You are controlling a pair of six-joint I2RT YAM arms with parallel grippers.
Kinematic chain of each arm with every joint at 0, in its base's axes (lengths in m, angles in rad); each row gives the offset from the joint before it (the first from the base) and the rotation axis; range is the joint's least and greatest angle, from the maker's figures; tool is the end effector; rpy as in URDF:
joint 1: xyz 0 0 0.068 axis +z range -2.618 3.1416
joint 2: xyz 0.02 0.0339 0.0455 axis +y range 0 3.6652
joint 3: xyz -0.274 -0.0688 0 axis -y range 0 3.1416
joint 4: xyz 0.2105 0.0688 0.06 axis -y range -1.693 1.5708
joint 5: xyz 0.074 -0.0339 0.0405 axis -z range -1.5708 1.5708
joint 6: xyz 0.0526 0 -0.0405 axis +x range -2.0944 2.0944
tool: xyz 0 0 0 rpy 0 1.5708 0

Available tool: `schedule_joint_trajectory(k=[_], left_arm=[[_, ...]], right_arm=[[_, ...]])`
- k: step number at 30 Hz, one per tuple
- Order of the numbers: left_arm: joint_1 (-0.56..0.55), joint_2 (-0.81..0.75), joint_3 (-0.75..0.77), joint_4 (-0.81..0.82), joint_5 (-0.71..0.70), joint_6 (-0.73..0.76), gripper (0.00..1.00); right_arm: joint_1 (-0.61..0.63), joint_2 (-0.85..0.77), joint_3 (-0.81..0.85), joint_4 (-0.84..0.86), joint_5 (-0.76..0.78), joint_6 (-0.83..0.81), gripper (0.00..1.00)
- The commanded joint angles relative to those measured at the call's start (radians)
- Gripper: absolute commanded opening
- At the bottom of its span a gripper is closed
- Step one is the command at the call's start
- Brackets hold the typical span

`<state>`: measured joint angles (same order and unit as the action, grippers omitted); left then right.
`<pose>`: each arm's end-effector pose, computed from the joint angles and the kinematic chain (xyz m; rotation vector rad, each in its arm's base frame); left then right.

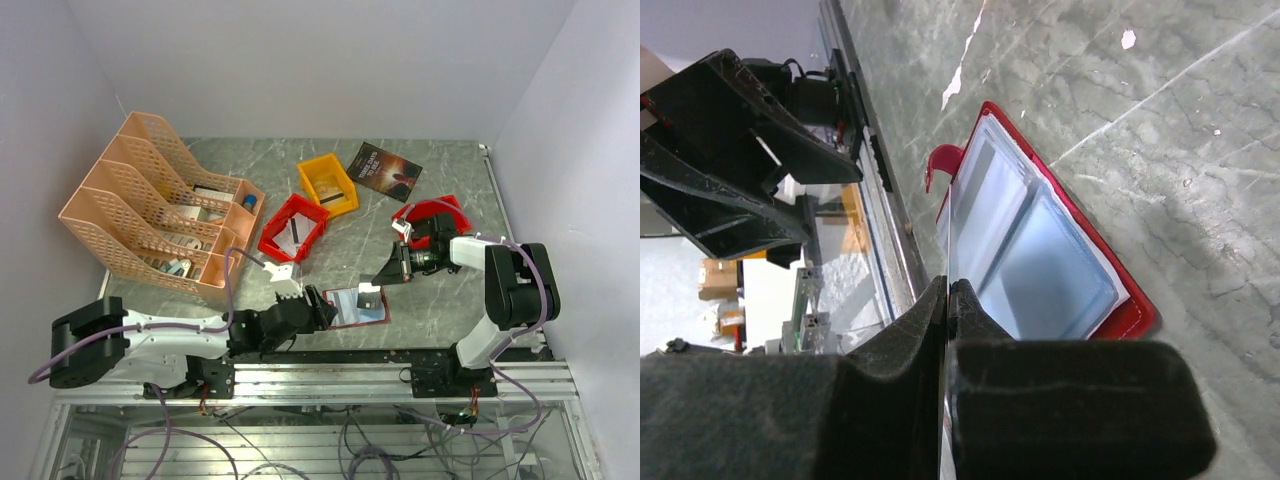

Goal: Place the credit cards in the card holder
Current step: Insert the credit card into the card holder.

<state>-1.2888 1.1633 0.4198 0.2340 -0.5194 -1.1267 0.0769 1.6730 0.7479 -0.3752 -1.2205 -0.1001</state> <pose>0.0839 -0.1958 0.2084 -0.1584 2.1477 -0.9664 0.2426 0.0682 0.1653 -0.4354 2.3475 1.6582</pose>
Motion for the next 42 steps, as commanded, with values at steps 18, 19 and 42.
schedule_joint_trajectory(k=[18,19,42], left_arm=[[-0.021,0.292,0.194,-0.162,-0.084,-0.05,0.71],[-0.021,0.299,0.199,-0.166,-0.084,-0.05,0.71],[0.012,0.432,0.283,-0.239,-0.048,-0.021,0.52]], right_arm=[[0.011,0.081,0.032,-0.038,0.061,0.009,0.0],[0.012,0.084,0.034,-0.042,0.061,0.007,0.0],[0.061,0.124,0.017,0.019,0.118,0.077,0.0]])
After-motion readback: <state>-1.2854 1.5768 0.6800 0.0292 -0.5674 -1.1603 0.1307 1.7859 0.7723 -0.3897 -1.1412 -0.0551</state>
